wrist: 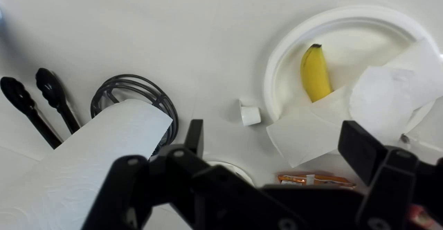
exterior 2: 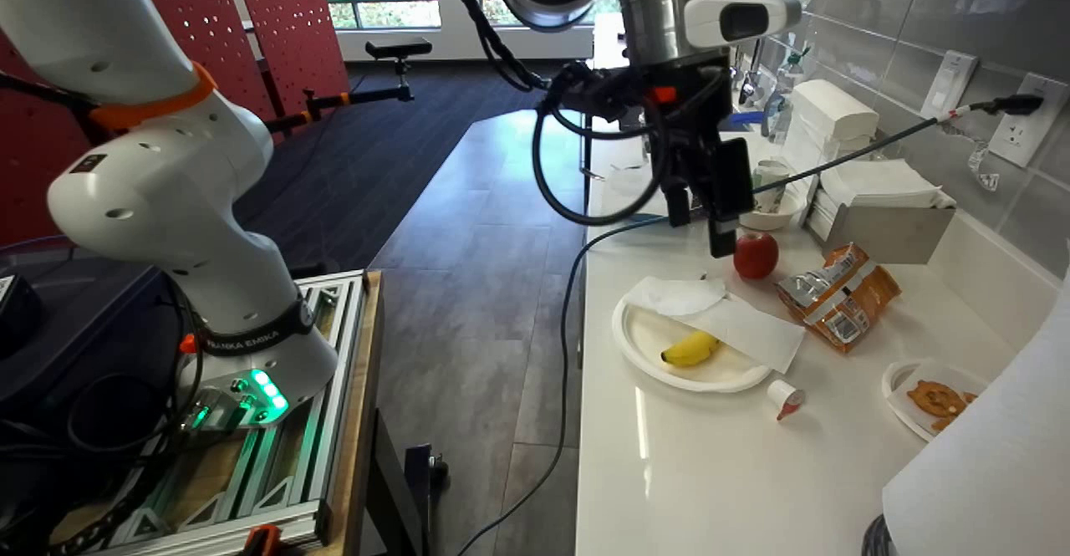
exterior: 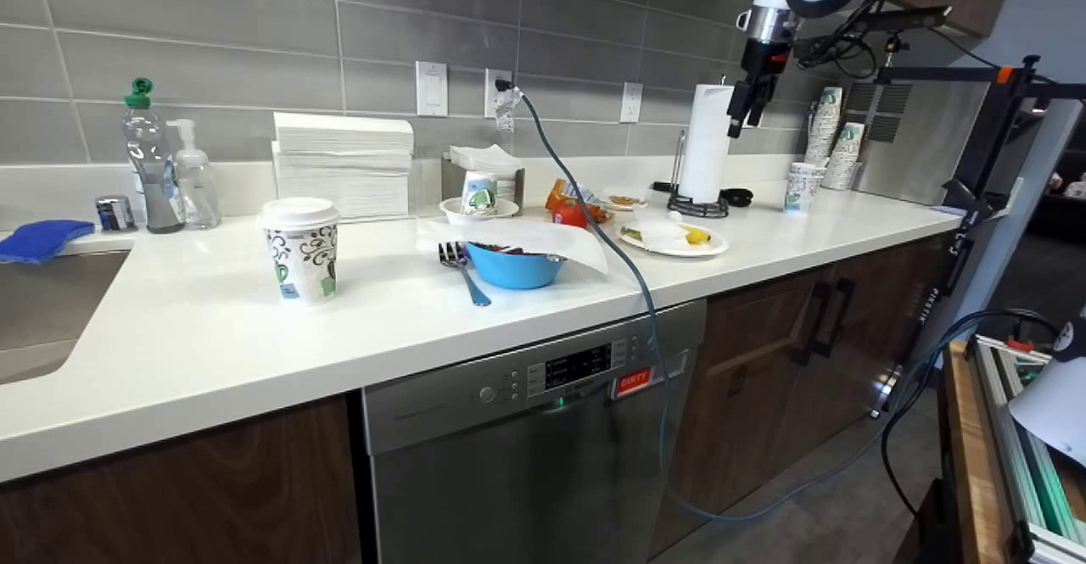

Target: Correctly position the coffee capsule

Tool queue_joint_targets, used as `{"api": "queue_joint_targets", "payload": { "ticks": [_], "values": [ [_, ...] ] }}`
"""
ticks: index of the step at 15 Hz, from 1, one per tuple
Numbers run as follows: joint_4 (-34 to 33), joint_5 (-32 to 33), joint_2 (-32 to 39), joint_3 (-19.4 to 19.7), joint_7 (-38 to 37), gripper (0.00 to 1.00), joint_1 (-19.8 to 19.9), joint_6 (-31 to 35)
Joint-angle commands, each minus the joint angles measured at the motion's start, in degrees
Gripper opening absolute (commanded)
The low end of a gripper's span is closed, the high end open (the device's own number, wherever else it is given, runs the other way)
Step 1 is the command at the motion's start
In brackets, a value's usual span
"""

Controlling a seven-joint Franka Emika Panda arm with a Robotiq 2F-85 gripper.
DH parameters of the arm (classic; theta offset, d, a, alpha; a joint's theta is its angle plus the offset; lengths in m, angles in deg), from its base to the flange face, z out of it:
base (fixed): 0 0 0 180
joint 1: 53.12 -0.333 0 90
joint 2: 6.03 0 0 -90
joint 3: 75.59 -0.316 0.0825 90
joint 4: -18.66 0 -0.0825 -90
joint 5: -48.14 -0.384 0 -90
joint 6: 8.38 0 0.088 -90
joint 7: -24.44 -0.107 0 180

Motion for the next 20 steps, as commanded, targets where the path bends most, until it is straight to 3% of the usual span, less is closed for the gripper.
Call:
{"api": "queue_joint_targets", "payload": {
  "ticks": [1,8,10,11,20],
  "values": [
    [-8.37,-0.81,11.46,1.23,-0.91,1.0,0.52,2.43],
    [-20.58,-1.76,28.42,2.06,-5.56,1.0,0.06,3.29],
    [-24.48,-2.51,32.33,2.38,-6.98,1.0,0.09,-1.28],
    [-19.6,-1.3,28.02,2.17,-5.31,1.0,-0.02,2.01],
    [-27.68,-2.28,36.71,2.26,-4.83,1.0,0.64,0.66]
  ]
}}
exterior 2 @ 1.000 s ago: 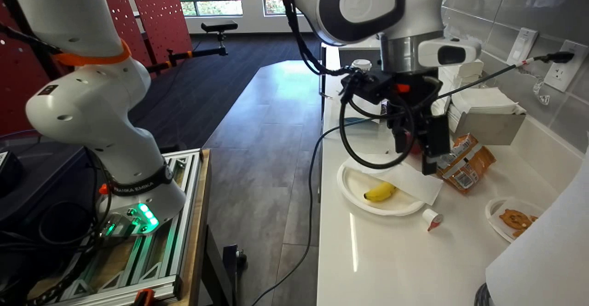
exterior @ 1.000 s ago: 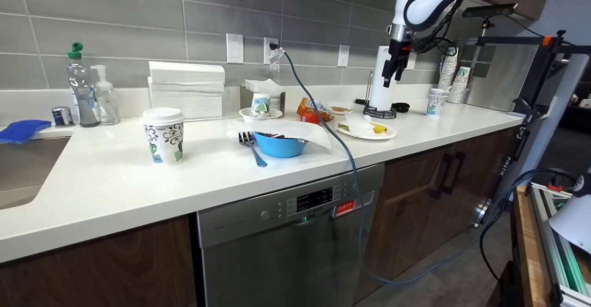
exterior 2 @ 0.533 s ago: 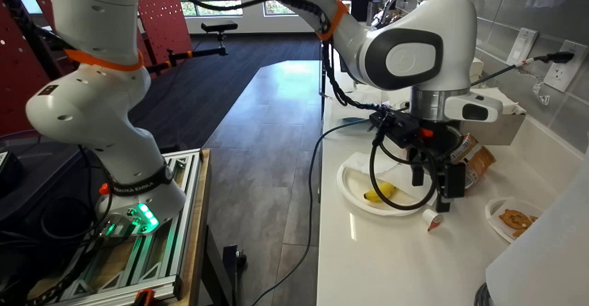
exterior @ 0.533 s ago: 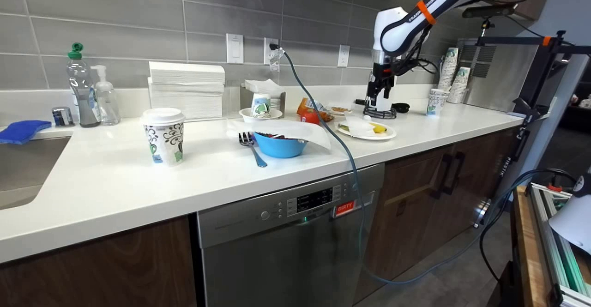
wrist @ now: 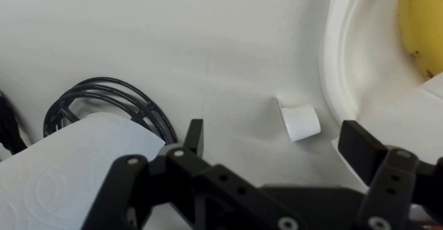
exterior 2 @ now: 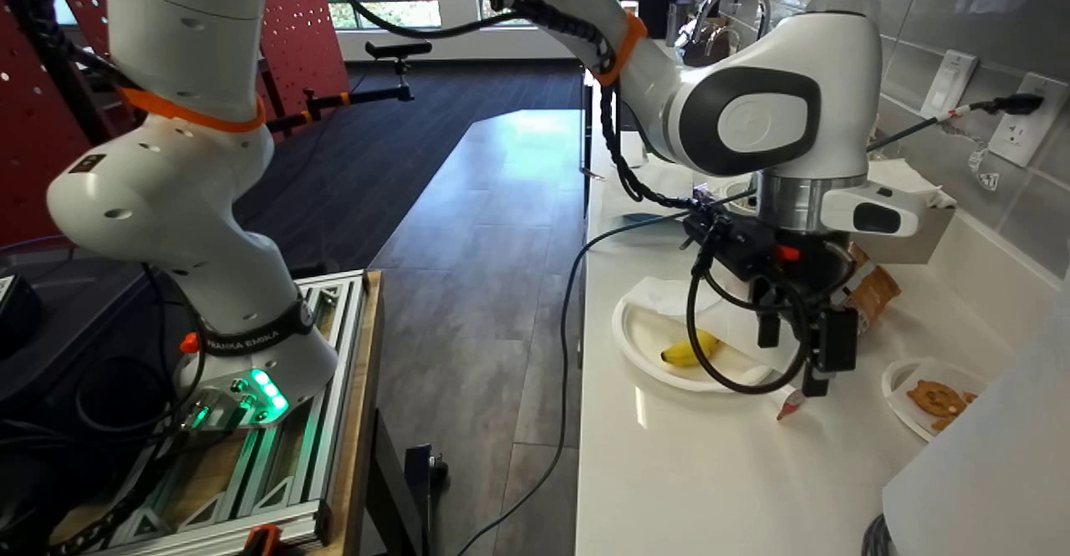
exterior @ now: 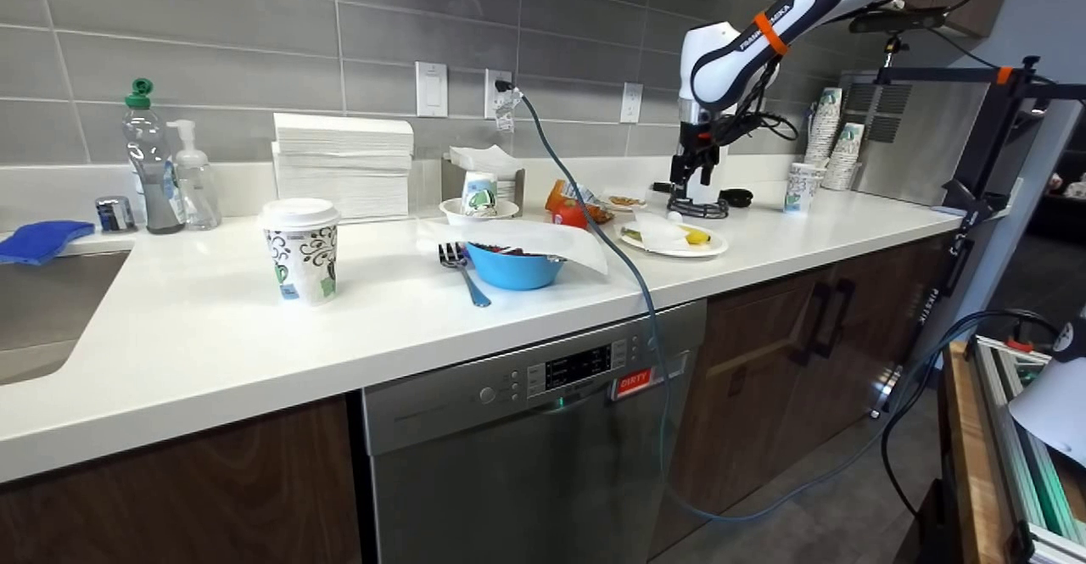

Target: Correctly position the coffee capsule

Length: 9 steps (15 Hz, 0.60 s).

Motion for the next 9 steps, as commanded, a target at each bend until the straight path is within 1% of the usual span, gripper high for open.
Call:
{"api": "queue_joint_targets", "payload": {
  "ticks": [1,3,5,8,9],
  "values": [
    [-4.04,-0.73,4.46,0.14,1.45,1.0,0.28,0.31],
    [-5.33,-1.02,5.87,0.09,1.17,1.0,0.37,1.02],
    [-6.81,-1.5,7.08,-0.09,1.26,0.74,0.51,0.82],
    [-8.81,-2.34,8.41,-0.26,1.74,0.49,0.79,-0.78],
    [-9.38,-2.52,8.74,-0.15,1.62,0.42,0.79,-1.51]
  ]
}}
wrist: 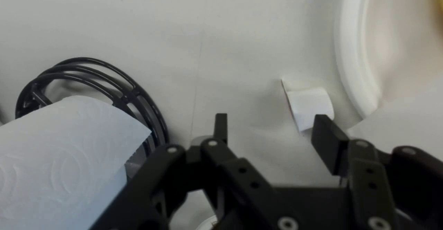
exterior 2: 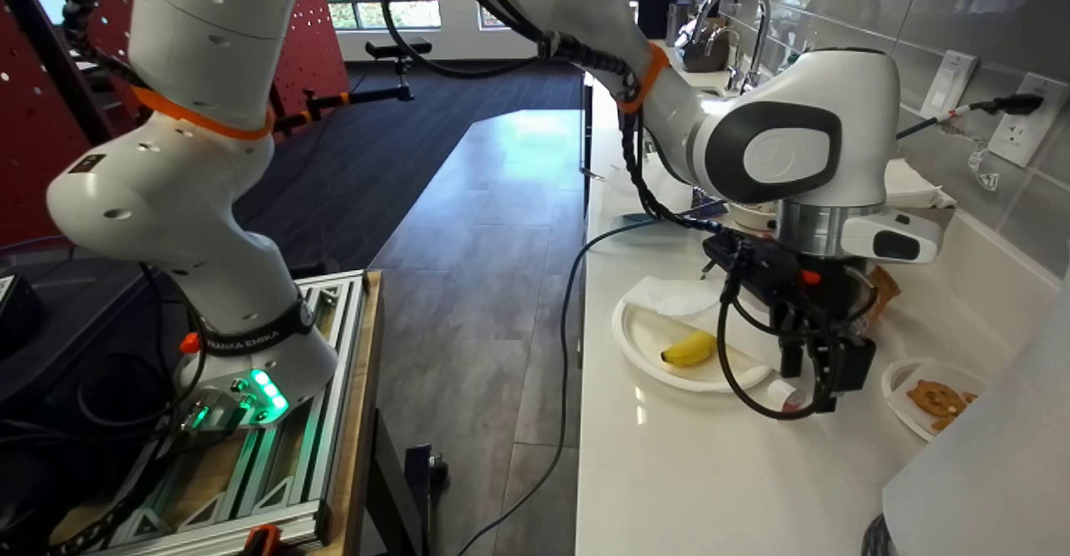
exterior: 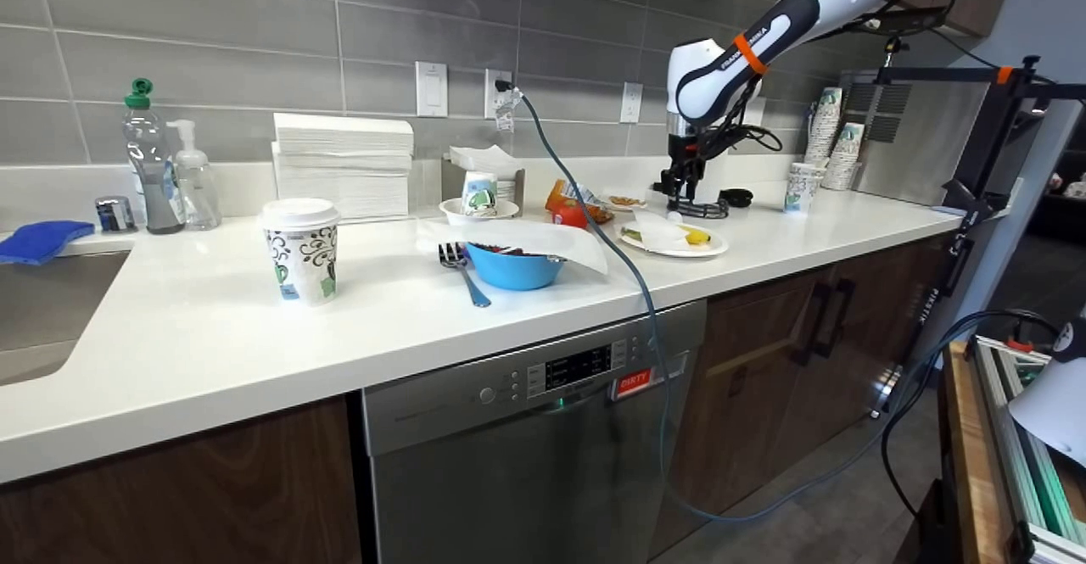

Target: Correctly position the coffee capsule

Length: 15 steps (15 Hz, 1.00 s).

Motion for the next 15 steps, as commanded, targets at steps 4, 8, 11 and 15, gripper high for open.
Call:
{"api": "queue_joint_targets", "payload": {
  "ticks": [4,8,11,15],
  "values": [
    [-4.77,-2.64,3.42,-0.58,2.95,0.15,1.28,-4.94],
    [-5.79,-2.85,4.21,-0.4,3.86,0.21,1.37,-5.72],
    [-5.47,-3.42,3.64,-0.94,4.74,0.33,1.72,-4.68],
    [-4.65,-4.63,2.28,-2.31,9.27,0.45,2.41,-4.99]
  ]
}}
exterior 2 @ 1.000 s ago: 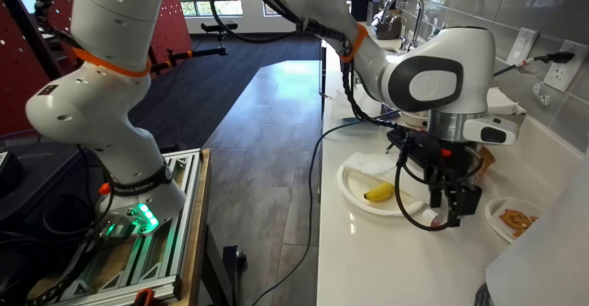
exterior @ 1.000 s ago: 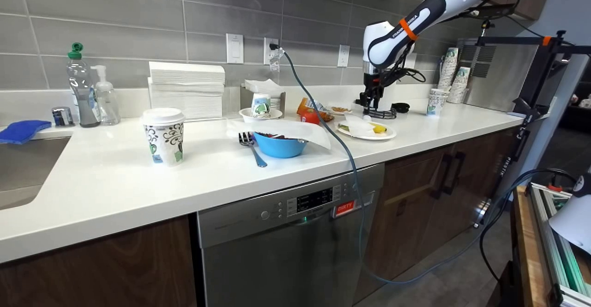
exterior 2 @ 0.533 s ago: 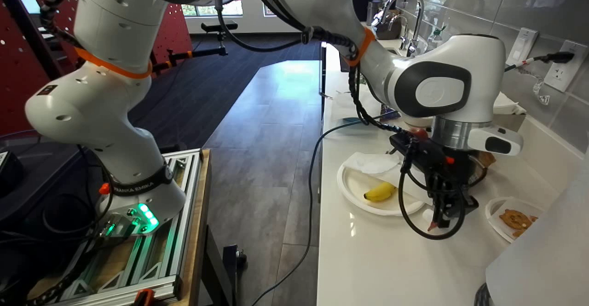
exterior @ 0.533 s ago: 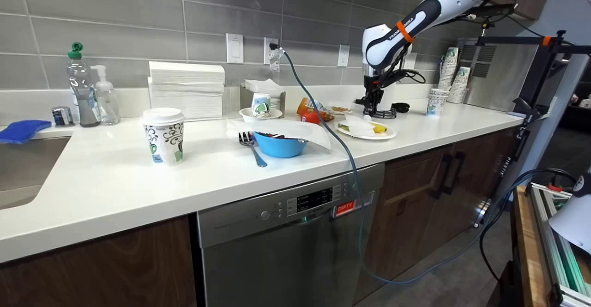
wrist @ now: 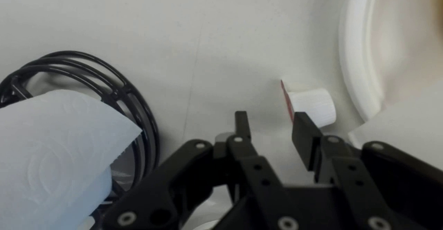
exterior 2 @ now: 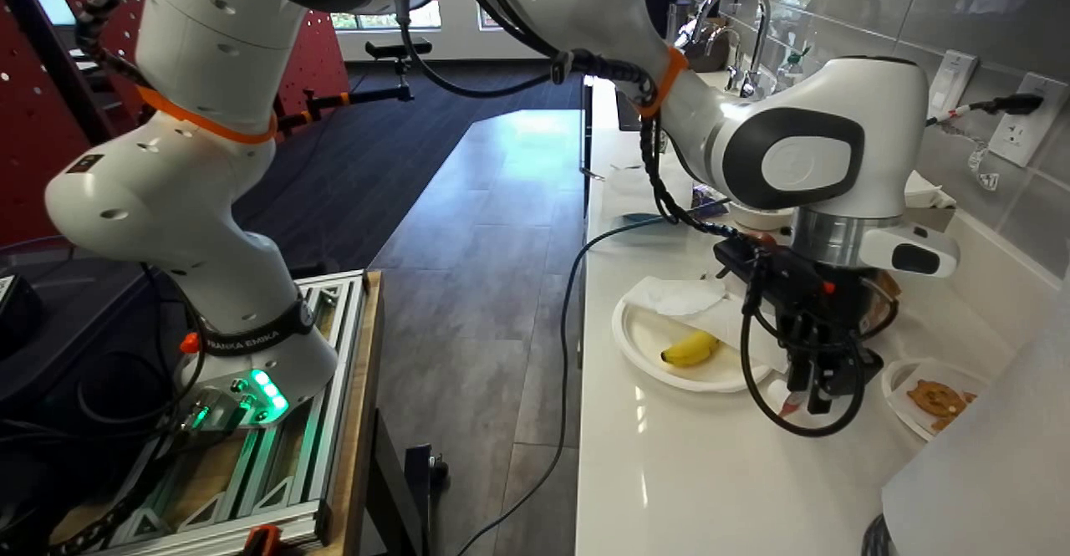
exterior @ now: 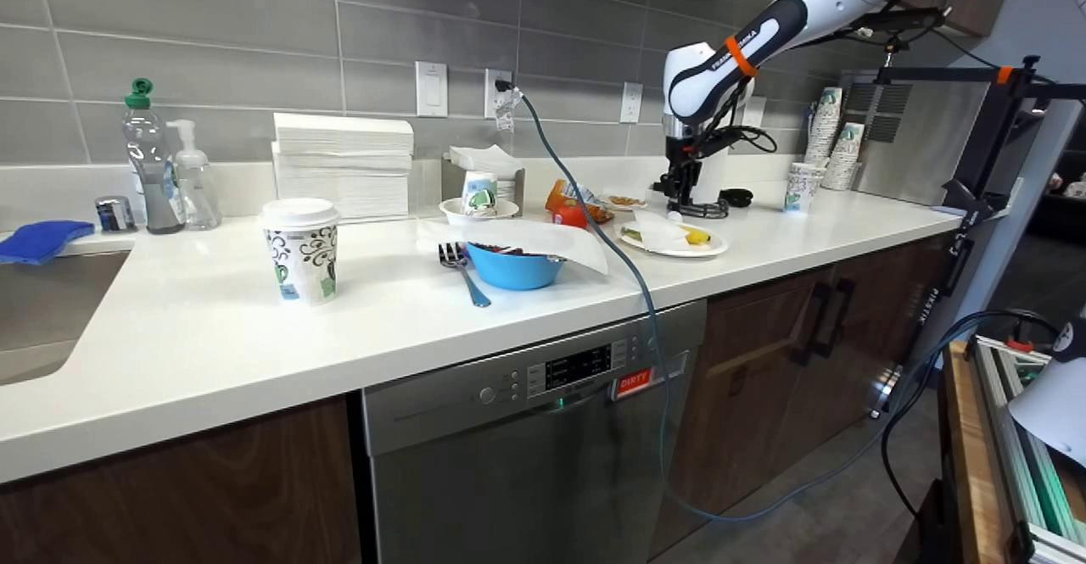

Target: Correctly position the coffee capsule

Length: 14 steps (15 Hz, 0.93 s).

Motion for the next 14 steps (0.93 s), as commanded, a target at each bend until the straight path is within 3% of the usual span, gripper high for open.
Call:
{"api": "queue_joint_targets", "payload": {
  "ticks": [1,2,3,7,8,14],
  "values": [
    [0.15,-1.6,-0.72,-1.61,4.58,0.4,1.24,-0.61],
    [0.23,-1.94,-0.84,-1.92,5.76,0.4,1.43,-0.71],
    [0.07,-2.28,-0.83,-2.2,6.87,0.33,1.61,-1.41],
    [-0.99,-2.08,0.12,-2.11,9.18,0.31,1.86,-2.42],
    [-1.29,-2.49,0.31,-2.48,10.42,0.26,2.3,-3.26],
    [-2.29,-4.2,0.66,-4.26,17.08,0.36,4.09,-8.26]
  ]
}}
